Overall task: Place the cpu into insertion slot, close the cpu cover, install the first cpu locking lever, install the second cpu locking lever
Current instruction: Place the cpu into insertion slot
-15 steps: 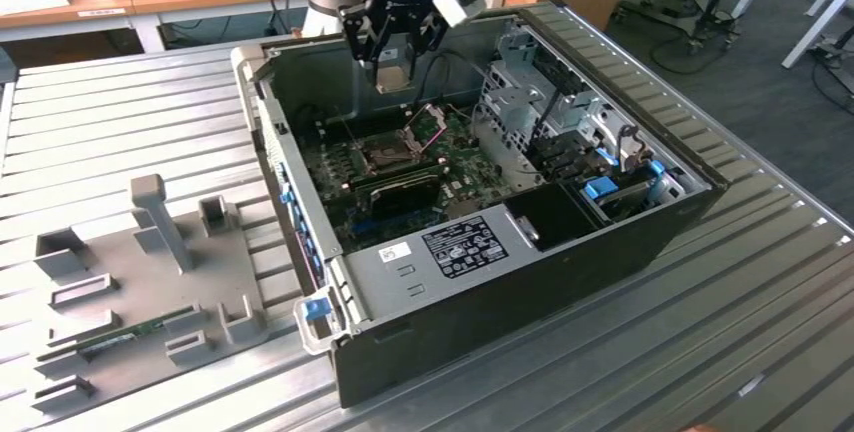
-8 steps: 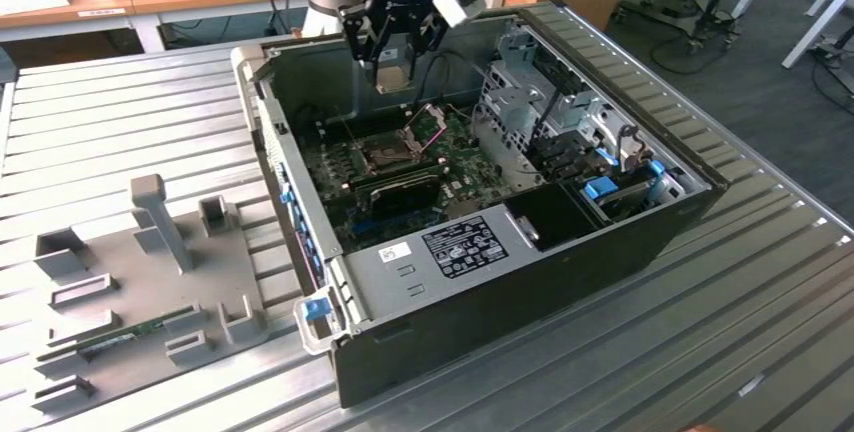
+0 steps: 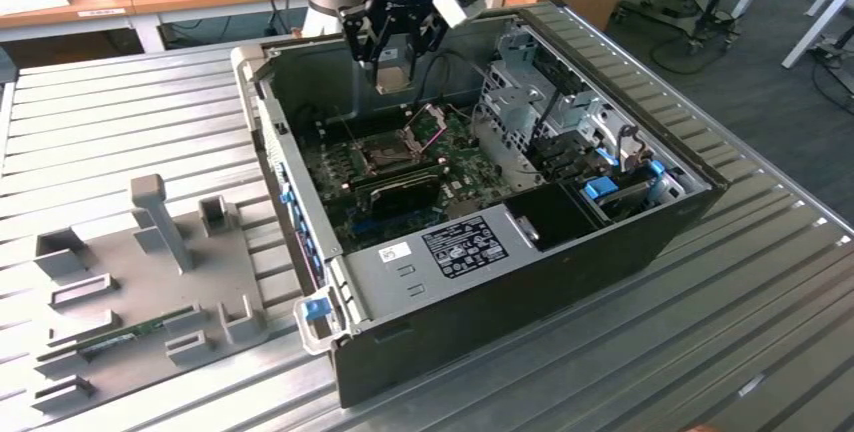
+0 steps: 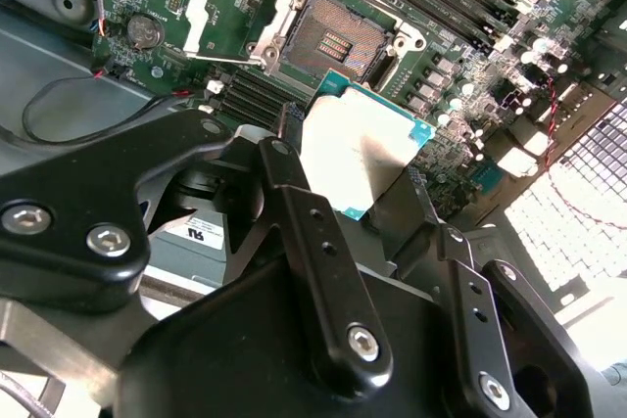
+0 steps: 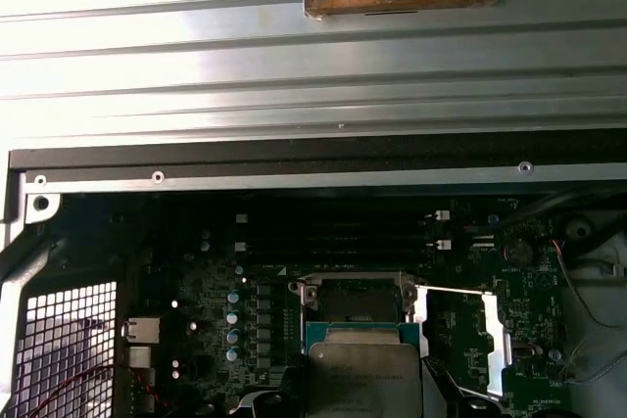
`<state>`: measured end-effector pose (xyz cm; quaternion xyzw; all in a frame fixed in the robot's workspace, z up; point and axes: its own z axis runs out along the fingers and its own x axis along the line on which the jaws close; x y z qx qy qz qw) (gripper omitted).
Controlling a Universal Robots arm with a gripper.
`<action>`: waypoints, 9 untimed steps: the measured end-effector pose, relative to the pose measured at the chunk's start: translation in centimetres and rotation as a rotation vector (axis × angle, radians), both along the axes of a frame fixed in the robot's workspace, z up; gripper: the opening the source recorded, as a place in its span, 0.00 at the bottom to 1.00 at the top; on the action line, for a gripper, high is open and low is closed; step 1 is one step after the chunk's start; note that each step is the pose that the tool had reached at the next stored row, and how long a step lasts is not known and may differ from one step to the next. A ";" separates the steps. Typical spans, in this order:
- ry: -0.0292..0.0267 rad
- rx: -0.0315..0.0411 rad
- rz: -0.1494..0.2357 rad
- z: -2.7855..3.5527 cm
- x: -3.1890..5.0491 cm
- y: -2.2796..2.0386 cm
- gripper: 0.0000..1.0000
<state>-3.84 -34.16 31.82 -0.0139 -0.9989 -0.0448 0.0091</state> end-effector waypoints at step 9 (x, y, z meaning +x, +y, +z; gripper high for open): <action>0.0000 0.0001 -0.036 -0.06 0.00 0.00 0.54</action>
